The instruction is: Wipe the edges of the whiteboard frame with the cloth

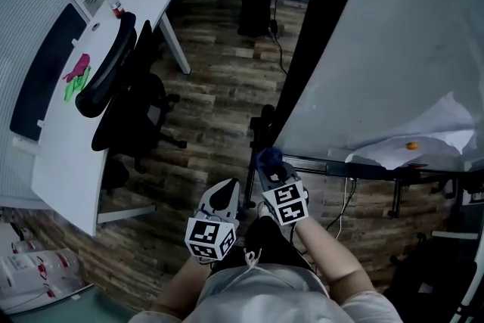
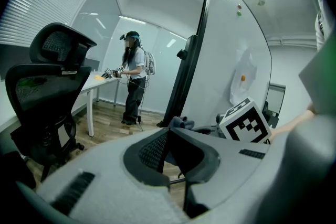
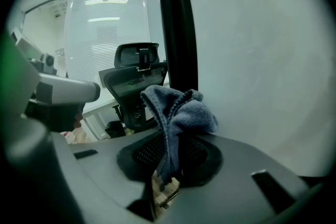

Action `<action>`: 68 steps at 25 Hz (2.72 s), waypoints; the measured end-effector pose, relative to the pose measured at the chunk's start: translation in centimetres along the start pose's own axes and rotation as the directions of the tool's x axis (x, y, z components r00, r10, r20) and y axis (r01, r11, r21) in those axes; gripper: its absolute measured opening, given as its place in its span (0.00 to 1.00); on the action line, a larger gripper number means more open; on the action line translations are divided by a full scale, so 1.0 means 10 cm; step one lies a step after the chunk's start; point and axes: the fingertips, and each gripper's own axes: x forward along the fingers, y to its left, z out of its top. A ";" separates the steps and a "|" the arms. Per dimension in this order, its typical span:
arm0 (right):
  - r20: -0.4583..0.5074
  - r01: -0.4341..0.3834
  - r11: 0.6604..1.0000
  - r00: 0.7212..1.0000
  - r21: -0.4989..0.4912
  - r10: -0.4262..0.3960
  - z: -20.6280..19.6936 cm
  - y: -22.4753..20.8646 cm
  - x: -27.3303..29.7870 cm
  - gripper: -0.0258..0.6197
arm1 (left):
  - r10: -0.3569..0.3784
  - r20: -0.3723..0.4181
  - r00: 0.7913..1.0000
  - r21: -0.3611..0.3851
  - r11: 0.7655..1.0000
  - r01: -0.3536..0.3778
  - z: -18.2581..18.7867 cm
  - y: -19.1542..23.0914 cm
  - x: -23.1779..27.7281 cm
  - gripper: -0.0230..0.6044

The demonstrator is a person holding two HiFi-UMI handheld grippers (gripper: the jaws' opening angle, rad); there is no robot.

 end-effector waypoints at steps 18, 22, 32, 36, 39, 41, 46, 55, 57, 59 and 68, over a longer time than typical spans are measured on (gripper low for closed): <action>0.204 0.033 0.994 0.979 -0.103 -0.011 1.02 0.10 -0.65 0.14 | -0.009 0.082 0.997 0.042 0.999 0.006 0.42 -0.18 -0.10 0.07; 0.211 0.057 0.990 0.977 -0.126 -0.029 1.20 0.12 -0.77 0.14 | -0.041 0.122 0.992 0.041 0.999 0.036 0.61 -0.25 -0.15 0.07; 0.379 0.165 0.971 0.921 -0.173 -0.089 1.97 0.07 -1.31 0.14 | -0.111 0.233 0.966 0.150 0.986 0.077 1.26 -0.40 -0.25 0.07; 0.416 0.205 0.959 0.903 -0.198 -0.107 2.23 0.10 -1.49 0.14 | -0.126 0.262 0.957 0.197 0.977 0.074 1.46 -0.42 -0.34 0.07; 0.445 0.218 0.953 0.889 -0.210 -0.105 2.41 0.11 -1.61 0.14 | -0.158 0.274 0.949 0.256 0.963 0.086 1.61 -0.50 -0.39 0.07; 0.467 0.238 0.947 0.877 -0.218 -0.113 2.54 0.10 -1.70 0.14 | -0.182 0.287 0.941 0.297 0.950 0.093 1.74 -0.57 -0.42 0.07; 0.511 0.282 0.926 0.851 -0.253 -0.119 2.92 0.12 -1.88 0.14 | -0.211 0.326 0.922 0.330 0.939 0.098 2.02 -0.65 -0.47 0.07; 0.586 0.348 0.879 0.804 -0.326 -0.100 3.55 0.30 -2.25 0.14 | -0.231 0.375 0.898 0.343 0.934 0.097 2.31 -0.73 -0.54 0.07; 0.604 0.370 0.867 0.790 -0.333 -0.104 3.72 0.32 -2.34 0.14 | -0.233 0.389 0.892 0.351 0.932 0.090 2.38 -0.74 -0.57 0.07; 0.610 0.387 0.859 0.784 -0.334 -0.115 3.86 0.34 -2.41 0.14 | -0.228 0.404 0.886 0.357 0.931 0.076 2.45 -0.74 -0.62 0.07; 0.661 0.452 0.822 0.739 -0.346 -0.128 4.39 0.42 -2.75 0.14 | -0.238 0.424 0.874 0.372 0.926 0.072 2.67 -0.82 -0.67 0.07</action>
